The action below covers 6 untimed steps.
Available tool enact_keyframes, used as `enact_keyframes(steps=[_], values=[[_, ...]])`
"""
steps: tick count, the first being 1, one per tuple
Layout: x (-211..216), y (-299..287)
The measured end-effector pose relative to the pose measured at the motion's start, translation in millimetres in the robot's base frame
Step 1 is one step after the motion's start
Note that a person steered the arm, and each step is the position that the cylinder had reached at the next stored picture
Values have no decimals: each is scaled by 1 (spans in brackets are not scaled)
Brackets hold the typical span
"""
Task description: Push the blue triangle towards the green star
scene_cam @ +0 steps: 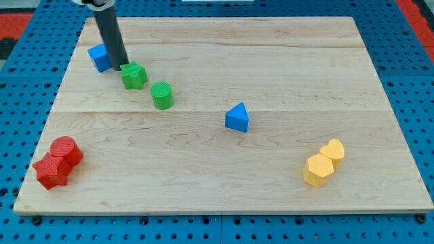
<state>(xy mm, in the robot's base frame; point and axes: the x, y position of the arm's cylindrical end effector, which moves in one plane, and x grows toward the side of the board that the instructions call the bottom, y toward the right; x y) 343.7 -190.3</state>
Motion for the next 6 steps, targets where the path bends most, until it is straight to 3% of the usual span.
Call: enact_keyframes(steps=[1, 4, 5, 6], values=[[4, -25], [-56, -44], [-47, 54], [-5, 177]])
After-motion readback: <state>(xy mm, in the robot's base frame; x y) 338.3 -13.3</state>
